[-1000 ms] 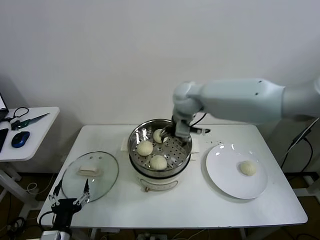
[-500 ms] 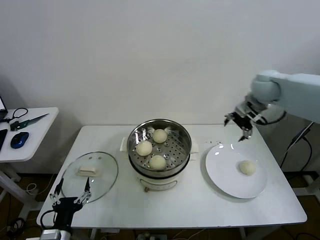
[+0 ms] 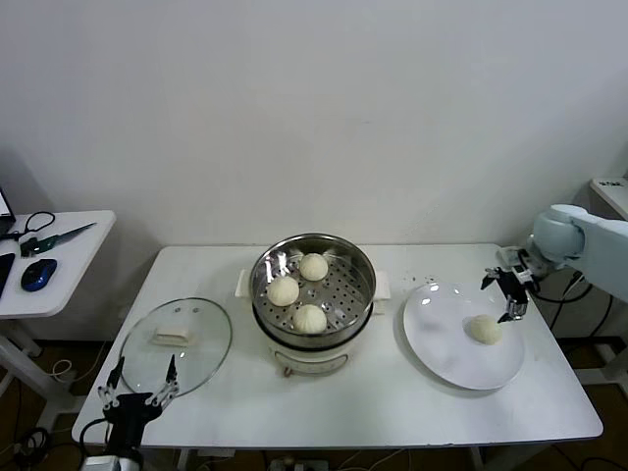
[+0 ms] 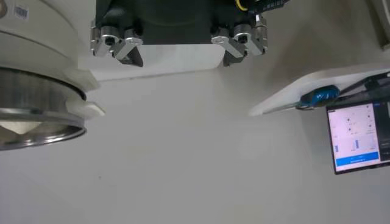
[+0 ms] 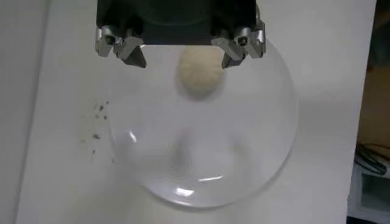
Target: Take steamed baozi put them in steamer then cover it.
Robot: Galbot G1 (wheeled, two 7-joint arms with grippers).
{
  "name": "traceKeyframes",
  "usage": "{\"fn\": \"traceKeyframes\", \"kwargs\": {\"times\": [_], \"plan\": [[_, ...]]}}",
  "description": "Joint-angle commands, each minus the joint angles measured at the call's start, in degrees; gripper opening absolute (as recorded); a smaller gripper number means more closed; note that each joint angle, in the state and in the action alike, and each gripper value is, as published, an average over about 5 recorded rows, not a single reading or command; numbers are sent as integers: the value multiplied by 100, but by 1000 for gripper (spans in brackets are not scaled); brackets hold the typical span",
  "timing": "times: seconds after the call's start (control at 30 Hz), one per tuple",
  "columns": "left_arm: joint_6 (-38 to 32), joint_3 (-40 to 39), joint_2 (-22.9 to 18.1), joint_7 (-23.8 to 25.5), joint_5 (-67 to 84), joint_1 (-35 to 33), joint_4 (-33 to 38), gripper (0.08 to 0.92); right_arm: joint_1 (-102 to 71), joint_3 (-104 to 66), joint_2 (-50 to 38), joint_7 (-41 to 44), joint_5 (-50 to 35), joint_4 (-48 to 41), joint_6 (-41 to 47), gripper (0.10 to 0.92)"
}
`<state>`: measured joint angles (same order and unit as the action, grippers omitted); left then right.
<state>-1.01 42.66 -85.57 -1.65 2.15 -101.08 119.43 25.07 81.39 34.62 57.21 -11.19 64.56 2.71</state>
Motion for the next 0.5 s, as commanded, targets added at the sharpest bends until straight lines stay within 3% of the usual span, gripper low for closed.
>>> {"fn": "traceKeyframes", "kwargs": {"times": [0.03, 0.5], "plan": [[-2, 0, -4, 2, 3, -1, 4, 823, -1626, -1502, 40, -87, 522, -693, 243, 823], [-4, -22, -46, -6, -85, 23, -78, 823, -1989, -1903, 451, -229, 656, -1085, 324, 823]]}}
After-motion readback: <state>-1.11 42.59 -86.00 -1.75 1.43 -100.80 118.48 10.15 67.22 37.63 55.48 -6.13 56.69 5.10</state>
